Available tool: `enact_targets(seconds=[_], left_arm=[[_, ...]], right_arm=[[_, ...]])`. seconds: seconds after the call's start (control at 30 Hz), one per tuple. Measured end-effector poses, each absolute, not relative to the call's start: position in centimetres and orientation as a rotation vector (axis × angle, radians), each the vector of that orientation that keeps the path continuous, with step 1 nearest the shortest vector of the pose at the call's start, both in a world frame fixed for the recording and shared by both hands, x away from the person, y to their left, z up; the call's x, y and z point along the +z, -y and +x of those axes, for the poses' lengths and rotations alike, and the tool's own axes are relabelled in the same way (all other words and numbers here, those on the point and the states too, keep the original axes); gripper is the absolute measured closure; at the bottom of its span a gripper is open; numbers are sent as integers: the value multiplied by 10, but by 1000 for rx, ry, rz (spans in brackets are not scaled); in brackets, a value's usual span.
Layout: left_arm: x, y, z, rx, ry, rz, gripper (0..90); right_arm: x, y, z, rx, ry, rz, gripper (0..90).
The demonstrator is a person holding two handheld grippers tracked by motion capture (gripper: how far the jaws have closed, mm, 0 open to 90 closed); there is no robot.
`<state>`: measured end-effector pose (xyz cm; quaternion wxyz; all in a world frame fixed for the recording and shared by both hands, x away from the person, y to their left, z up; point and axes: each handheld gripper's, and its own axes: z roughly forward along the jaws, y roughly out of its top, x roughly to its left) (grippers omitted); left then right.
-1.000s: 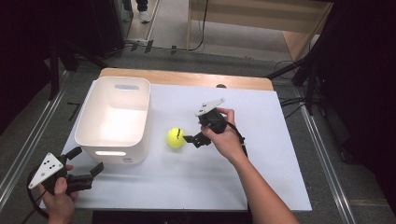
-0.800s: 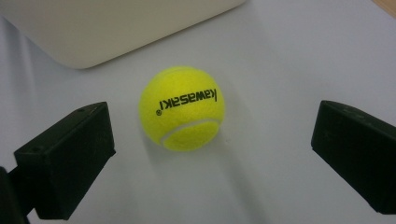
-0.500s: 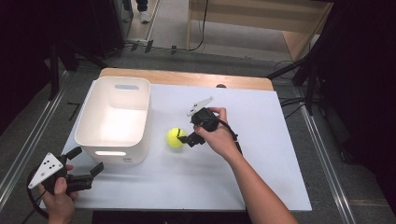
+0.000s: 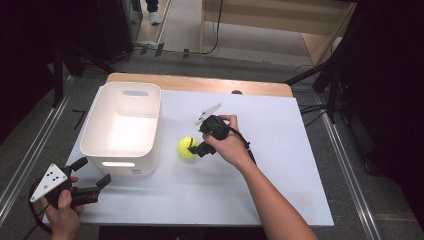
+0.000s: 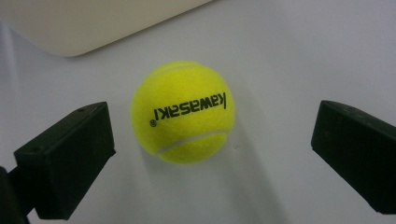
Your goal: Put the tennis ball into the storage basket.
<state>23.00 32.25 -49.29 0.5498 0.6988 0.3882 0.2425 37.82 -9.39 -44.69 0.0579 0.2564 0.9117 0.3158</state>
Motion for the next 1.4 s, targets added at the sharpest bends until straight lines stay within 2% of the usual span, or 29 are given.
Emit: enact_targets(seconds=[1.17,1.4], left_arm=[[-493,-323,230,569,-916,1650,0],[-493,-323,231,570,-916,1650,0]], right_arm=[[-471,68,386,867,-2868,738,0],[-475,63,386,837,-2887,736,59]])
